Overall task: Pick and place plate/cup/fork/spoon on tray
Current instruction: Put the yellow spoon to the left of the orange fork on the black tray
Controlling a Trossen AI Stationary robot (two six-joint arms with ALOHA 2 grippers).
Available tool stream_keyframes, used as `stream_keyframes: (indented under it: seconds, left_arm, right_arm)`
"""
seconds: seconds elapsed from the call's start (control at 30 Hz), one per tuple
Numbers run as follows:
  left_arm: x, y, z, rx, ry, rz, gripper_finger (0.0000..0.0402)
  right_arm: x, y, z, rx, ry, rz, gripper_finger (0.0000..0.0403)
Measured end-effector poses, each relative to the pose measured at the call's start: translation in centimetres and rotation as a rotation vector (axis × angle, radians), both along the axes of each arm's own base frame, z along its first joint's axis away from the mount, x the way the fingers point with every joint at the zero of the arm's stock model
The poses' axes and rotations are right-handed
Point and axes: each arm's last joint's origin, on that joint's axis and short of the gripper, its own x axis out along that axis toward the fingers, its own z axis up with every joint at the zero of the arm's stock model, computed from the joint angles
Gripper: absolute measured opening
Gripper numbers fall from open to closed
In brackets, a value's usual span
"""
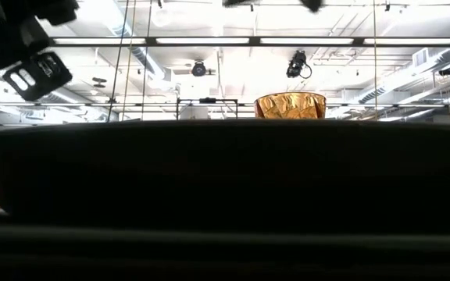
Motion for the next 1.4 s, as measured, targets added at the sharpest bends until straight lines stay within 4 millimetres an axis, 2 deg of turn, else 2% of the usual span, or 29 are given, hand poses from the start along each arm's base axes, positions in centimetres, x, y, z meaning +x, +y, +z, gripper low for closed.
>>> stream_keyframes:
  seconds: [0.17,0.37,0.63,0.87,1.1,1.4]
  left_arm:
    - [-0.5,0.0,1.0,0.013,-0.067,-0.035,0.0091]
    - [-0.7,-0.1,1.1,0.022,-0.075,-0.045,0.0091]
    - [-0.7,-0.1,1.0,0.037,-0.072,-0.051,0.0091]
    - [-0.9,-0.1,0.7,0.054,-0.042,-0.056,0.0091]
    - [-0.9,-0.1,0.6,0.051,-0.03,-0.052,0.0091]
    - [-0.9,0.0,0.5,0.057,-0.021,-0.052,0.0091]
  right_arm:
    - [-3.2,0.7,0.4,0.226,0.138,-0.043,0.0174]
    - [-5.2,1.7,-0.5,0.516,0.379,-0.064,0.0174]
    - [-8.1,1.4,-3.9,0.615,0.854,-0.419,0.0174]
    - [-7.7,2.5,-8.0,0.591,1.105,-0.445,0.0174]
    - [-7.8,3.0,-9.7,0.573,1.186,-0.454,0.0174]
    - [-9.4,3.4,-11.6,0.604,1.171,-0.484,0.017]
